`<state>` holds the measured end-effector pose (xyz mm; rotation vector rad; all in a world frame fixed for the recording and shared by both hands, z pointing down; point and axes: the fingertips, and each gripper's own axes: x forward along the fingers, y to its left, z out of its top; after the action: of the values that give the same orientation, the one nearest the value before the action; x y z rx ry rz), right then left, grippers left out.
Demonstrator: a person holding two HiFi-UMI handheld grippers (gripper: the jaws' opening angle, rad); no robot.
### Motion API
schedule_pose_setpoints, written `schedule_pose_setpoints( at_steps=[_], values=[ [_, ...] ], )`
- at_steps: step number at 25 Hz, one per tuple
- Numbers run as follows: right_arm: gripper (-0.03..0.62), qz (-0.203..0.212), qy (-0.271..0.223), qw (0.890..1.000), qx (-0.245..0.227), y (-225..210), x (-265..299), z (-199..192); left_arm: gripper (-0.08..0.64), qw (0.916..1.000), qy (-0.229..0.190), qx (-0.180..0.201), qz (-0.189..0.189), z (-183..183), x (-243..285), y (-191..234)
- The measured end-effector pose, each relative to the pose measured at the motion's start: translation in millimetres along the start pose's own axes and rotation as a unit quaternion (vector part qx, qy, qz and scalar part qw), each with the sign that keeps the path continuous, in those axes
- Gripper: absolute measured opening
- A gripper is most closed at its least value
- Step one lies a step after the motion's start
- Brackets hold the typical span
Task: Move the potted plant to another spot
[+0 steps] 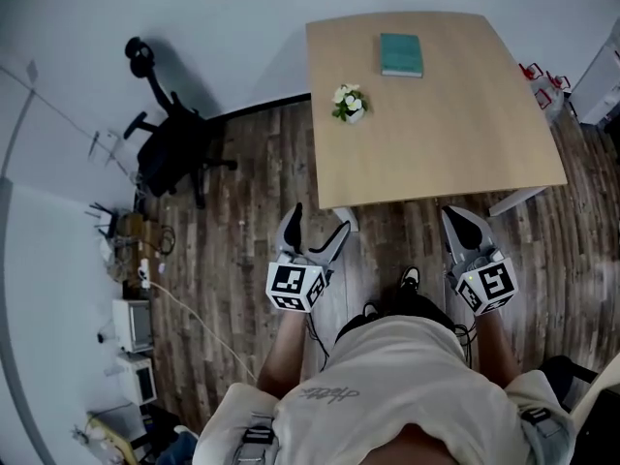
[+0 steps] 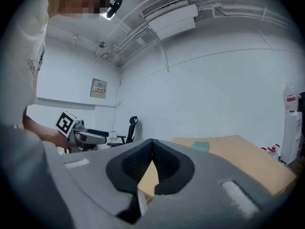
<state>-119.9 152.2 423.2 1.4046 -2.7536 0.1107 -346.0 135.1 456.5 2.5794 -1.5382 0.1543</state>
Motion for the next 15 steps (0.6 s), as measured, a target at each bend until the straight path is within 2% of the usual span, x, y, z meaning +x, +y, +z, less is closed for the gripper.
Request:
schedule_pose_setpoints(
  at_steps=[6, 15],
  values=[
    [0.003, 0.013, -0.003, 1.000, 0.001, -40, 18, 3, 0.449, 0.9998, -0.003, 0.016, 0.014, 19, 36, -5],
    [0.002, 0.050, -0.001, 0.999, 0.012, -87, 35, 1, 0.446, 0.9987, 0.002, 0.007, 0.051, 29, 70, -18]
  ],
)
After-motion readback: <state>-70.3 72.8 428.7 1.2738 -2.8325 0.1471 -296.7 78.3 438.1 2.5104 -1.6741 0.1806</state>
